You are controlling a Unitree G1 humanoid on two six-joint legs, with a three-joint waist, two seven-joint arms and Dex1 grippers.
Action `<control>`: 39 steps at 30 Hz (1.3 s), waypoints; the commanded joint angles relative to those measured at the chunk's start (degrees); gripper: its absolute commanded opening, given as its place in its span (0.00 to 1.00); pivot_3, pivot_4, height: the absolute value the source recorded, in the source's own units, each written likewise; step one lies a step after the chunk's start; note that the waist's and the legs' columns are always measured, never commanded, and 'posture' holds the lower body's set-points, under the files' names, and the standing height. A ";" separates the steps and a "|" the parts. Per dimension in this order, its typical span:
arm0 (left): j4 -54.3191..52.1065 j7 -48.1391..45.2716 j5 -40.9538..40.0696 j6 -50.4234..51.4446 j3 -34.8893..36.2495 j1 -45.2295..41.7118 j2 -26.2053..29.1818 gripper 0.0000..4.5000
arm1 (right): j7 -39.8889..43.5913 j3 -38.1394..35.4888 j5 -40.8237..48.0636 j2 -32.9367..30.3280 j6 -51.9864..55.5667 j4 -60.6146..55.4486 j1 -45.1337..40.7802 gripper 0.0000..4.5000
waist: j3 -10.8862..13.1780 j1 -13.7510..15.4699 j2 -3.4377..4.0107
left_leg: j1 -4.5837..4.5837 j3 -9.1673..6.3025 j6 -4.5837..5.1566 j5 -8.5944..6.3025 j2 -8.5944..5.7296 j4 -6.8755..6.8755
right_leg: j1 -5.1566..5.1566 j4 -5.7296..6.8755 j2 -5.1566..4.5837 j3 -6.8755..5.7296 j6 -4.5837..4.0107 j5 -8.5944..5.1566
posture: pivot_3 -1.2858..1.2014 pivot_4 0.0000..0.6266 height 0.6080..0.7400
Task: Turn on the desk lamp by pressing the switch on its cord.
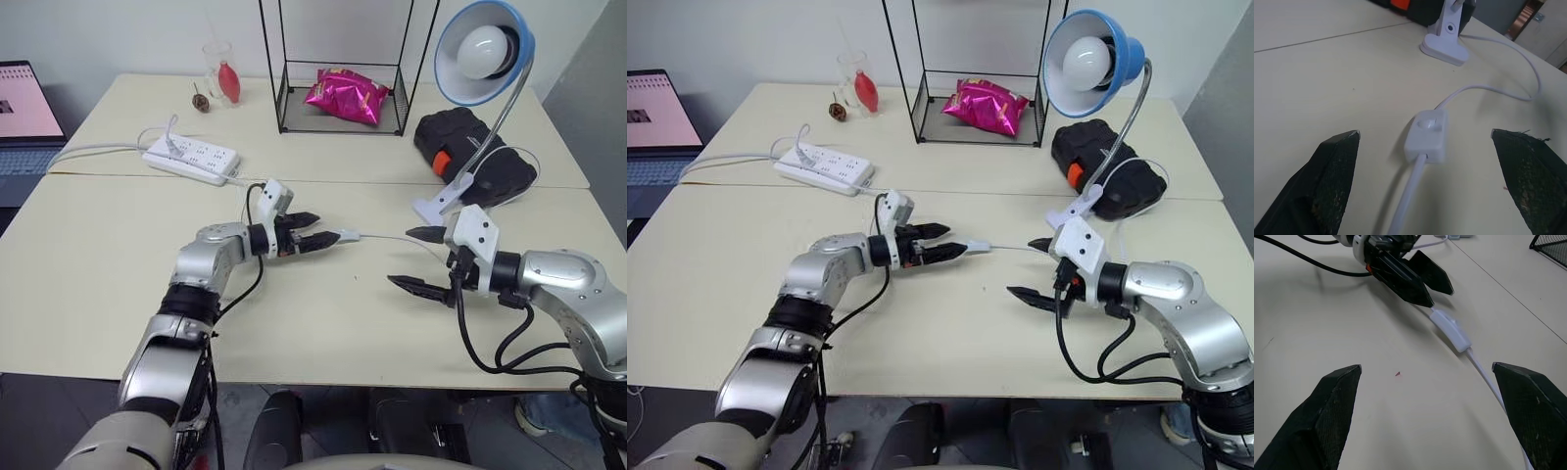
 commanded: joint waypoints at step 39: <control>-5.24 -5.83 9.38 -13.11 0.83 2.78 -3.02 0.24 | -14.72 -8.03 14.40 11.49 12.14 -6.86 2.28 1.00 | -0.01 -0.03 -0.02 | 0.01 -0.06 0.00 0.00 0.06 0.01 | 0.01 0.04 0.02 0.01 -0.04 0.09 | 0.52 0.24 1.00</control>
